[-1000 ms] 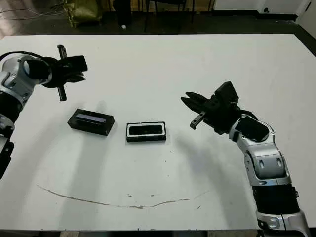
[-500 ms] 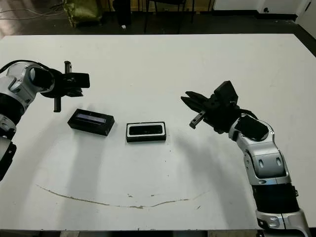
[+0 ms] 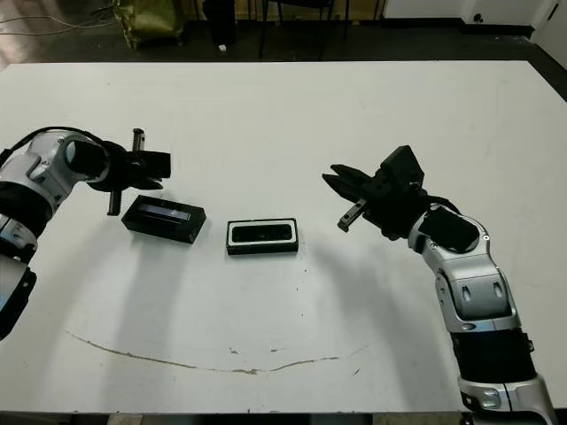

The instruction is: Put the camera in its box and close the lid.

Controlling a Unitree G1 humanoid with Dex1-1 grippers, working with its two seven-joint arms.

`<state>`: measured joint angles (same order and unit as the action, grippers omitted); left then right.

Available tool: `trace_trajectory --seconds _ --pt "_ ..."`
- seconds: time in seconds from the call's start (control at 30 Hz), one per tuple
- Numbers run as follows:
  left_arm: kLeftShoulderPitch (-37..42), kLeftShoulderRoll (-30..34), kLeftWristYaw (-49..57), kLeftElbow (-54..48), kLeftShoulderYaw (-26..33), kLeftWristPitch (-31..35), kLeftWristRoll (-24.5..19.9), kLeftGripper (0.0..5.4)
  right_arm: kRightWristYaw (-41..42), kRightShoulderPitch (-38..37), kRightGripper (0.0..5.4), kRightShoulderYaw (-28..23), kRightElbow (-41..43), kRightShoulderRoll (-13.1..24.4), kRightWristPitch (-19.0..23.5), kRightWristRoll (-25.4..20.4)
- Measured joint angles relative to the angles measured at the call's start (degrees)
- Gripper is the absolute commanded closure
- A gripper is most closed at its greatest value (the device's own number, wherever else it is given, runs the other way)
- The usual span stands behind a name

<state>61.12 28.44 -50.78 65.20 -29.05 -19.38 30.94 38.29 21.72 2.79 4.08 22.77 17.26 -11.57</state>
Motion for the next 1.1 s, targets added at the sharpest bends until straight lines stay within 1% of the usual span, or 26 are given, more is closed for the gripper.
trace_trajectory --seconds 0.07,0.53,0.8,0.97,1.1 --pt "-0.5 0.0 0.0 -0.1 -0.1 -0.3 0.0 5.40 -0.2 0.0 5.39 0.0 0.5 0.0 0.6 0.1" --pt "-0.7 0.6 0.6 -0.6 -2.1 -1.0 2.5 5.40 0.3 0.0 5.39 0.1 -0.3 0.0 0.6 -0.1" --pt "-0.7 1.4 -3.0 -1.4 -2.1 0.3 2.4 5.40 0.4 0.0 5.39 0.1 -0.5 0.0 0.4 0.0" --pt "-1.9 3.7 -8.3 -6.7 -2.1 2.0 2.3 5.40 0.3 0.0 5.39 0.1 -0.5 0.0 0.4 0.1" --pt "-5.0 5.9 -11.2 -14.0 -1.5 4.7 2.1 5.40 0.3 0.0 5.39 0.2 -0.4 0.1 0.2 0.4"
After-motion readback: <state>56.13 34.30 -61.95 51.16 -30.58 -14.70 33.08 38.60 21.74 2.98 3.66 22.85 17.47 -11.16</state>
